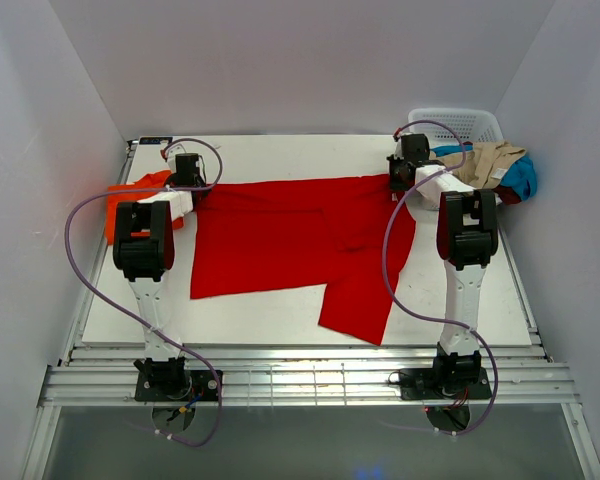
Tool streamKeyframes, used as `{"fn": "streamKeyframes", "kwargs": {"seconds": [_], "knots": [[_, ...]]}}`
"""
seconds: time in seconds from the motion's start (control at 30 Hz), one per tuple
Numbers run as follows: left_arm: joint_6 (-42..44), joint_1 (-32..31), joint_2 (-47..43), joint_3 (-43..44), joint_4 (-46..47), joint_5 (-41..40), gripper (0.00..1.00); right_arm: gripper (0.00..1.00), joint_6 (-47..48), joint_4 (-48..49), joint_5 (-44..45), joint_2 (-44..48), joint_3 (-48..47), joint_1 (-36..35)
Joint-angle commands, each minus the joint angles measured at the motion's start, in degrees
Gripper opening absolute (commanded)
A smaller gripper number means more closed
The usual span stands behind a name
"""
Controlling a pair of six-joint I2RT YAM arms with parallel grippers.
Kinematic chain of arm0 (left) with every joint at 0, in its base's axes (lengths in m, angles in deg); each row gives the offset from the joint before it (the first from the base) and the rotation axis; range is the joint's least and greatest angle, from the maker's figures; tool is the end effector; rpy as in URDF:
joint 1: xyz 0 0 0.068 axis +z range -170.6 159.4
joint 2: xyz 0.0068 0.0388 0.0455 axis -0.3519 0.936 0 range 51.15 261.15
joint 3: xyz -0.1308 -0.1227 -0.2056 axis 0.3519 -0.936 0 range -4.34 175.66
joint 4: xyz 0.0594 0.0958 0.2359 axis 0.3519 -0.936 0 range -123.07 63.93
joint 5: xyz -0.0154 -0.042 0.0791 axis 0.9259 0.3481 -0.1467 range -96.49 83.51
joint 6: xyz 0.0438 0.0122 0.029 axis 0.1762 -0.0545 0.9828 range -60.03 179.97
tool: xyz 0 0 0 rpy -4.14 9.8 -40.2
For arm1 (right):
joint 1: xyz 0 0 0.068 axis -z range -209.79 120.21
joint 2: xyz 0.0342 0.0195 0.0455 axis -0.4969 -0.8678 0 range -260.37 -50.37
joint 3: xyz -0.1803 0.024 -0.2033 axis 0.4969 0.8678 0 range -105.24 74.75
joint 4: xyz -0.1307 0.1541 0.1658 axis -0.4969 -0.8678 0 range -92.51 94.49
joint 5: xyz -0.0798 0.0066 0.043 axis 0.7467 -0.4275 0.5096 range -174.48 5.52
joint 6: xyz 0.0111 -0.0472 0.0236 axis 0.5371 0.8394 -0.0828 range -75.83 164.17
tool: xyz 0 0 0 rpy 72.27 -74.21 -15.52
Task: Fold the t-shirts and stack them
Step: Fold the flattened tshirt in 1/3 of the way
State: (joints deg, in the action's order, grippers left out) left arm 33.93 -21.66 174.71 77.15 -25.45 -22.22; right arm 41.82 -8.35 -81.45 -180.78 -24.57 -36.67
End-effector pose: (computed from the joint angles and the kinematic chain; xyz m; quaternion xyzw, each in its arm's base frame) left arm 0.4692 0.0010 0.1423 -0.2503 0.8694 0.0259 0.4252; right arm 0.5073 0.0593 0.1634 -0.0260 0.9196 0.0073 0.3919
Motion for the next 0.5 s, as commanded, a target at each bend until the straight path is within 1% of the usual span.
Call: {"fn": "streamKeyframes", "kwargs": {"seconds": [0.0,0.03,0.07,0.13,0.17,0.2,0.27,0.3,0.33,0.37,0.47], "knots": [[-0.2,0.8,0.2,0.2,-4.1,0.0,0.15,0.17,1.6,-1.4,3.7,1.9,-1.0,1.7],[-0.1,0.8,-0.2,-0.1,-2.7,1.1,0.18,0.2,1.5,-1.2,3.4,2.3,-1.0,1.7],[-0.1,0.8,-0.3,-0.1,-2.1,1.7,0.27,0.28,1.4,-0.4,3.0,2.8,-1.0,1.7],[0.3,0.8,-0.6,0.6,-1.2,3.8,0.35,0.35,1.4,0.9,0.7,4.5,-0.4,1.7],[0.4,0.8,-0.5,1.8,-1.1,4.3,0.4,0.41,1.4,1.9,-0.4,5.3,-0.3,1.7],[0.8,0.8,-0.3,2.4,-1.1,4.9,0.5,0.42,1.4,2.6,-0.8,6.1,0.1,1.7],[1.2,0.8,-0.9,3.5,-1.1,6.5,0.62,0.48,1.5,4.2,-1.1,9.0,0.8,1.7],[1.4,0.8,-1.5,3.5,0.9,6.8,0.69,0.49,1.6,4.7,-1.1,10.1,1.8,1.7],[1.6,0.8,-2.1,3.1,2.4,7.1,0.71,0.5,1.6,5.0,-1.1,12.0,2.4,1.7],[1.7,0.8,-3.8,2.5,3.4,7.5,0.73,0.53,1.6,5.1,-1.2,12.9,2.7,1.7],[1.7,0.8,-7.3,-1.3,7.3,8.3,0.75,0.54,1.9,4.9,-1.4,15.3,4.2,1.7]]}}
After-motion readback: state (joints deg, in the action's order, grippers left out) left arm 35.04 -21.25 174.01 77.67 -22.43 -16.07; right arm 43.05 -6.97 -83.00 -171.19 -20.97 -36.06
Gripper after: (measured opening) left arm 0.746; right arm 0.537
